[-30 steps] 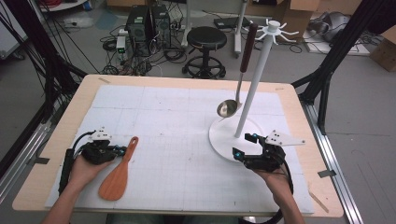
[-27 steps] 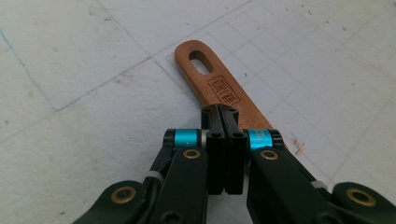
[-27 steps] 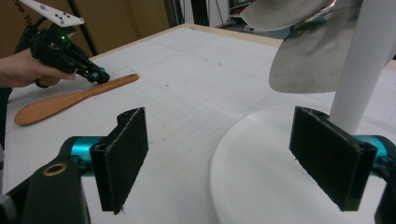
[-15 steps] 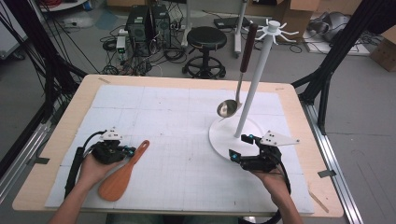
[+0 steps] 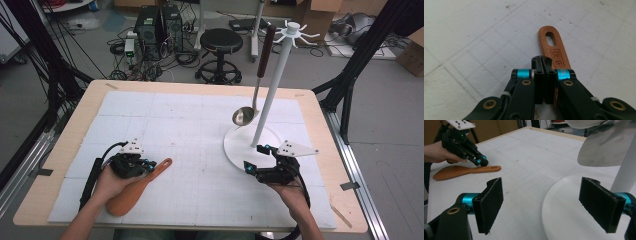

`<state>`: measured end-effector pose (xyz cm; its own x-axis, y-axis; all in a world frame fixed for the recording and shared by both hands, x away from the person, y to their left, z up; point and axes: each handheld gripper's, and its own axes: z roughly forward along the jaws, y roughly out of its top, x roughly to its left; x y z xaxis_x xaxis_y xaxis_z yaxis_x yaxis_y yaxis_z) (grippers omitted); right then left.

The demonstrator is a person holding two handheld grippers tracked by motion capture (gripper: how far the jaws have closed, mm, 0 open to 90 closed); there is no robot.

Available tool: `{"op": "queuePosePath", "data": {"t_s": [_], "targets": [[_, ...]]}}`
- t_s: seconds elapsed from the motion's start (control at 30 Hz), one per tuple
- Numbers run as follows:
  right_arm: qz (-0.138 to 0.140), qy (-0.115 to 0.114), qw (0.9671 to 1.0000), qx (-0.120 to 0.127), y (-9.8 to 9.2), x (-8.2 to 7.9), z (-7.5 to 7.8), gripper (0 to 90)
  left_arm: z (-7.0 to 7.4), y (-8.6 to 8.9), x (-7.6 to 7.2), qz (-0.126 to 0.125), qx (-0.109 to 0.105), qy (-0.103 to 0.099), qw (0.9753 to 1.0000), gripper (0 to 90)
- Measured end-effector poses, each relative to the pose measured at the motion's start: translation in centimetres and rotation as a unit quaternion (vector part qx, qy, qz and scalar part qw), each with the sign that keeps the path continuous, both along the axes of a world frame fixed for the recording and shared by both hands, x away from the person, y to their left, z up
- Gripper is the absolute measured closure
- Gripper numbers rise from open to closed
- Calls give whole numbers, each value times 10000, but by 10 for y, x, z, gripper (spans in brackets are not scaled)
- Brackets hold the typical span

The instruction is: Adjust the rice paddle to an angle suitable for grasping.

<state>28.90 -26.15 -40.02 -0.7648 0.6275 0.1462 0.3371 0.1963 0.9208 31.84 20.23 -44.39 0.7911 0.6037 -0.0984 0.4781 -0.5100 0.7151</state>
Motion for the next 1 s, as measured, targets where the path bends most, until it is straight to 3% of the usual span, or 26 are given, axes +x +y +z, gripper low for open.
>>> {"op": "queuePosePath", "data": {"t_s": [0.17, 0.33, 0.5, 0.7, 1.0], "targets": [[29, 8, 10000, -33, 1, 0, 0, 189, 3, -2, -3, -41, 61, -53, 10000, 879], [19, 9, 10000, -11, 1, 0, 0, 189, 9, -1, -7, 0, -76, -155, 9999, 810], [16, 13, 10000, -16, 1, 0, 0, 189, 11, -5, -15, -122, -108, -162, 9997, 736], [29, 6, 10000, -19, 1, -1, 0, 189, 10, -10, -18, -166, -14, -120, 9998, 637], [39, 15, 10000, -21, 3, -1, -1, 190, 3, -15, -20, -199, 226, -38, 9995, 595]]}}
